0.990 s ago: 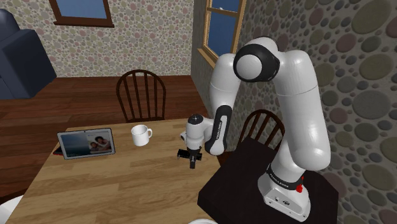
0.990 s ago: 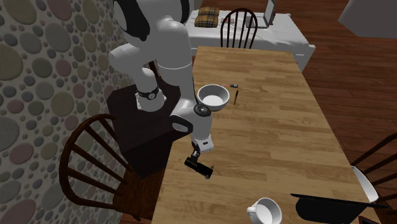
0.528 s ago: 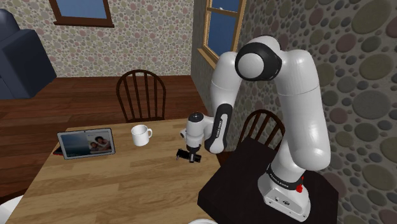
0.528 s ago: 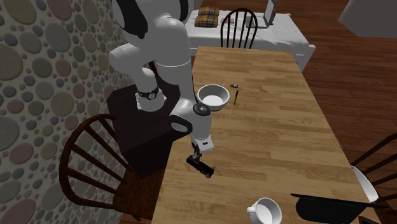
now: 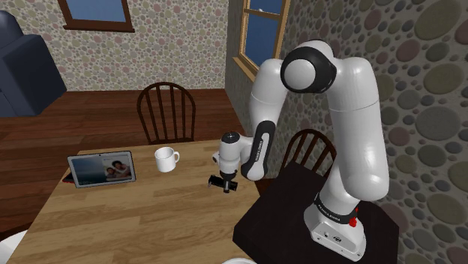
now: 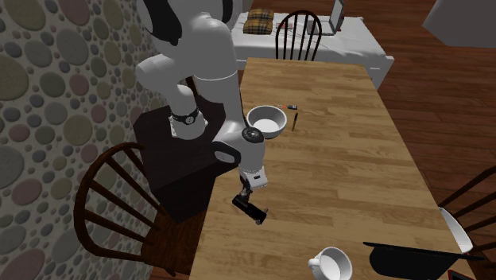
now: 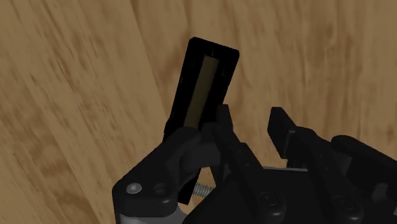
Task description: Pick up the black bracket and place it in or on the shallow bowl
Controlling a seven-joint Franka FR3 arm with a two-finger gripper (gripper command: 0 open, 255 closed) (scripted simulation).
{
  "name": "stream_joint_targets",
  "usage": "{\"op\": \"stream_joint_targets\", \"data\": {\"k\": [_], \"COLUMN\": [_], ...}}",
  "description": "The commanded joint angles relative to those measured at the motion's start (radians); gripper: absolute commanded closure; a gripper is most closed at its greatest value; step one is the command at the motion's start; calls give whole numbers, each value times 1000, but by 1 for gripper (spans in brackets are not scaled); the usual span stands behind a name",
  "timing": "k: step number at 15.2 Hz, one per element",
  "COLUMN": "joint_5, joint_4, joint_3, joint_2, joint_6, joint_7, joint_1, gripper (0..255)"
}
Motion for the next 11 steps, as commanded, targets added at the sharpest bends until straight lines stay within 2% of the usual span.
{"op": "stream_joint_targets", "data": {"k": [1,3,11], "joint_5": [-1,15,38], "joint_4": [7,18,88], "joint_3": [-75,-236,-249], "joint_2": [5,21,164], "joint_6": [34,97,175], "joint_7": [83,237,248], "joint_1": [73,232,240], "gripper": [0,0,0]}}
